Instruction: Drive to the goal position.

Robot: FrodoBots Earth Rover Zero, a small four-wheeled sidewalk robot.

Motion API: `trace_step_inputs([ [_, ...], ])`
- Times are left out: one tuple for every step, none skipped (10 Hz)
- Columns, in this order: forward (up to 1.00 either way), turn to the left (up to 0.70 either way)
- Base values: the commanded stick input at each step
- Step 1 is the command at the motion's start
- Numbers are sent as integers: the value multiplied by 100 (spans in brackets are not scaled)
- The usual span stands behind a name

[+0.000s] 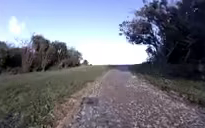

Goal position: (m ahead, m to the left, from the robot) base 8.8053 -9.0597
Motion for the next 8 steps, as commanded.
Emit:
trace_step_inputs([
  [50, 0],
  [50, 0],
  [50, 0],
  [50, 0],
  [50, 0],
  [50, 0],
  [50, 0],
  [50, 0],
])
